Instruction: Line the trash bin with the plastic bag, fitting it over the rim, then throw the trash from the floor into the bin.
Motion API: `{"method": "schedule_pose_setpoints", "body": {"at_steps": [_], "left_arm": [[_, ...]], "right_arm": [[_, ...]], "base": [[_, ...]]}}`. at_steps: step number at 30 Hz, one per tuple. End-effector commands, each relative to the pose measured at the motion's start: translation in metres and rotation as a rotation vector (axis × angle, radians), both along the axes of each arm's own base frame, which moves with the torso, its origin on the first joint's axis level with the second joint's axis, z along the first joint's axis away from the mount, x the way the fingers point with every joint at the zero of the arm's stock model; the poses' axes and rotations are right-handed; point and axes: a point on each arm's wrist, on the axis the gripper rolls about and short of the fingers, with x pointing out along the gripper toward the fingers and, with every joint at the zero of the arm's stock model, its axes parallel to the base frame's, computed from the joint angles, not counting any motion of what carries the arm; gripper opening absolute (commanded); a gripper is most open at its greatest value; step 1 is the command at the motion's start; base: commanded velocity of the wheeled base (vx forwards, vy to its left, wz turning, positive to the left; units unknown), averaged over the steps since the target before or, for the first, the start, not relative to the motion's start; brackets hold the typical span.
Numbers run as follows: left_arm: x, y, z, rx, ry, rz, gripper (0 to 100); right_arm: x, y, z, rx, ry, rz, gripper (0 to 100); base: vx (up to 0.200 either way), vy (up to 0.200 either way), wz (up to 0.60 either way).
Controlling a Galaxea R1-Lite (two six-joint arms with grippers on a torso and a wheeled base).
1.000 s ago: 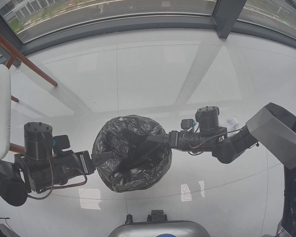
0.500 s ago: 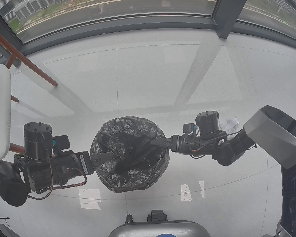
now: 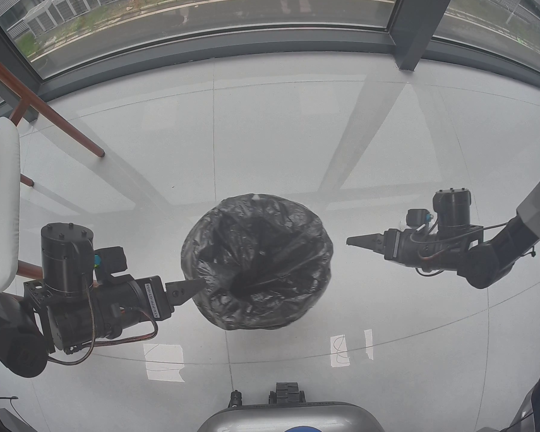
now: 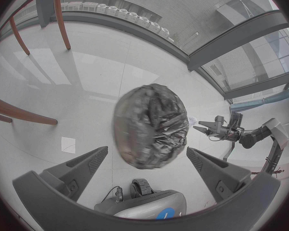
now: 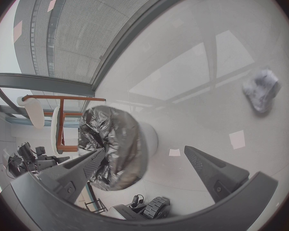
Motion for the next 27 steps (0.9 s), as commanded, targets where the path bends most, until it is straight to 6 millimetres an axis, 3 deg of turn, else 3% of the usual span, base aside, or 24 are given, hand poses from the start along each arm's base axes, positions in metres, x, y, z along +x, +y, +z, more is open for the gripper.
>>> {"method": "schedule_pose_setpoints", "body": {"at_steps": [1,4,8,11,12,14,17,25,27], "left_arm": [[-0.004,0.001,0.003,-0.003,-0.009,-0.004,100],[-0.005,0.002,0.002,-0.002,-0.006,-0.004,100],[-0.007,0.003,0.000,0.003,0.002,0.000,100],[-0.009,0.004,0.000,0.003,0.000,0.002,100],[-0.011,0.006,-0.002,0.007,0.008,0.006,100],[-0.012,0.007,-0.005,0.014,0.017,0.012,100],[-0.013,0.008,-0.008,0.020,0.033,0.016,100],[-0.011,0.015,-0.012,0.044,0.085,0.048,100],[-0.011,0.015,-0.012,0.045,0.086,0.048,100]], "right_arm": [[-0.023,-0.012,0.042,0.022,-0.094,-0.017,100],[-0.033,-0.008,0.050,0.027,-0.110,-0.003,100],[-0.036,-0.016,0.045,-0.006,-0.100,-0.035,100],[-0.034,-0.035,0.042,-0.064,-0.113,-0.096,100],[-0.031,-0.053,0.039,-0.144,-0.156,-0.121,100],[-0.027,-0.069,0.035,-0.235,-0.183,-0.151,100],[-0.024,-0.082,0.028,-0.323,-0.189,-0.167,100],[0.010,-0.137,-0.026,-0.498,-0.163,-0.218,100],[0.018,-0.144,-0.030,-0.507,-0.180,-0.232,100]], "base": [[0.000,0.000,0.00],[0.000,0.000,0.00],[0.000,0.000,0.00],[0.000,0.000,0.00],[0.000,0.000,0.00],[0.000,0.000,0.00],[0.000,0.000,0.00],[0.000,0.000,0.00],[0.000,0.000,0.00]]}}
